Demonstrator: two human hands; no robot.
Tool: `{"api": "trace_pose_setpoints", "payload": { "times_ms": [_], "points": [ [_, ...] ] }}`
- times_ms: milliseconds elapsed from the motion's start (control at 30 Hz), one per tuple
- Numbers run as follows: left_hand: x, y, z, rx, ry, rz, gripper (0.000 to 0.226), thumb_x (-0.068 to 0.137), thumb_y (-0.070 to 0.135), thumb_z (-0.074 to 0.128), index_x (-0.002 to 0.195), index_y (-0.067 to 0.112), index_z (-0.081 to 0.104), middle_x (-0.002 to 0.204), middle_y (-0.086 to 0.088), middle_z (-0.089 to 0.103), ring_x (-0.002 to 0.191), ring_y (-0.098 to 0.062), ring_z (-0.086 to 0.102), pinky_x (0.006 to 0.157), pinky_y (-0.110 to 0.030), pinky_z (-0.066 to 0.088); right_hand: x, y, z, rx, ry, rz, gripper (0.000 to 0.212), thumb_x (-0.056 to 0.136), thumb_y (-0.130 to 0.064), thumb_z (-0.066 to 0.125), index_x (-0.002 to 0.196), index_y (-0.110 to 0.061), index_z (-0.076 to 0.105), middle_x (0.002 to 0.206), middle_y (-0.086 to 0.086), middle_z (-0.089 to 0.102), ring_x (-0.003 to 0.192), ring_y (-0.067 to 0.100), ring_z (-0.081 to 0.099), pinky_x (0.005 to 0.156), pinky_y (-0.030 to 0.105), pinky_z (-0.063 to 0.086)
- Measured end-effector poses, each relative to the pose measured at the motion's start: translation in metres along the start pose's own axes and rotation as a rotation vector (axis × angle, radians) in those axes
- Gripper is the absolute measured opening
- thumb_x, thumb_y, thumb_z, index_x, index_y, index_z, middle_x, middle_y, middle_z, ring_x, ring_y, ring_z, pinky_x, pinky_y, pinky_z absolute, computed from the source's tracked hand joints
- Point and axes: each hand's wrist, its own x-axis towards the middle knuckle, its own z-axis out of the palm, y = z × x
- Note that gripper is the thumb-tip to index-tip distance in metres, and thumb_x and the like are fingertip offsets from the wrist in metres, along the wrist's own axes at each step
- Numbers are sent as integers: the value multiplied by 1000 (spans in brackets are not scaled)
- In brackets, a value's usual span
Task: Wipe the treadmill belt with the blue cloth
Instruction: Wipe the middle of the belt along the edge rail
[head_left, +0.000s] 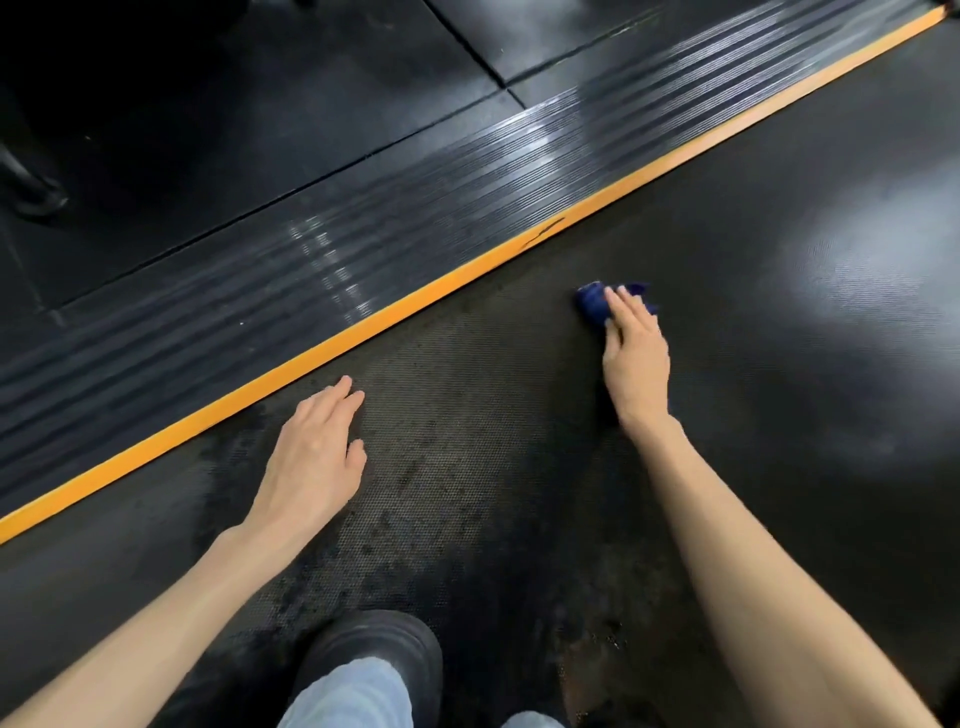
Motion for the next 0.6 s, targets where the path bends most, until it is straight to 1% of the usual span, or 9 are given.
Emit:
{"api": "trace_pose_setpoints", "payload": {
  "times_ms": [67,133,167,267,333,367,433,533,600],
  "points": [
    [-5,-6,1,47,26,-40,58,89,15,56,142,7,35,151,-8,28,138,-22,26,113,-33,19,-16,-36,15,-37,68,43,43,87,-3,44,129,-7,53,135,12,50,129,31,42,110,41,25],
    [-8,-11,1,69,27,-68,61,88,14,58,142,5,33,151,-10,27,138,-25,28,113,-36,21,-54,-75,37,-20,-36,-194,44,75,1,45,116,-8,57,122,12,56,114,37,51,99,44,37],
    [-10,-13,1,59,19,-80,62,88,14,58,143,5,31,151,-9,26,138,-24,28,113,-35,22,-78,-93,49,20,-134,-327,47,72,2,48,116,-8,58,123,12,56,114,37,52,99,45,38],
    [-13,-16,0,-21,14,-105,61,89,13,56,144,11,30,153,-2,24,138,-19,26,111,-32,24,-122,-121,66,111,-442,-666,64,72,8,55,133,-9,49,141,13,46,131,32,41,115,42,21],
    [-15,-17,-1,-42,5,-99,60,91,14,53,145,14,28,154,2,21,139,-15,24,111,-29,23,-104,-106,61,77,-476,-782,68,72,11,54,136,-12,48,142,10,45,132,27,41,114,34,18],
    [-15,-20,-1,-45,-7,-90,60,92,15,52,146,16,26,154,4,19,140,-14,22,111,-27,21,-85,-94,57,54,-438,-736,65,73,10,52,134,-12,50,140,9,48,130,27,44,114,31,19],
    [-14,-25,-3,-50,-38,-69,62,93,17,49,148,18,20,155,7,12,141,-12,17,112,-26,19,-35,-63,46,48,-272,-486,57,78,9,48,132,-11,52,140,10,48,130,27,44,113,27,16],
    [-13,-29,-3,-67,-58,-64,62,94,17,48,148,20,17,155,10,8,142,-10,12,113,-26,17,24,-34,25,8,-71,-30,51,90,3,42,139,-10,44,147,9,39,137,26,33,115,32,17],
    [-12,-28,-2,-95,-32,-69,59,94,16,48,147,20,23,155,9,13,142,-9,14,112,-25,17,25,-48,28,-20,35,86,49,89,-1,39,138,-8,44,145,11,41,132,30,36,111,37,24]
  ]
}}
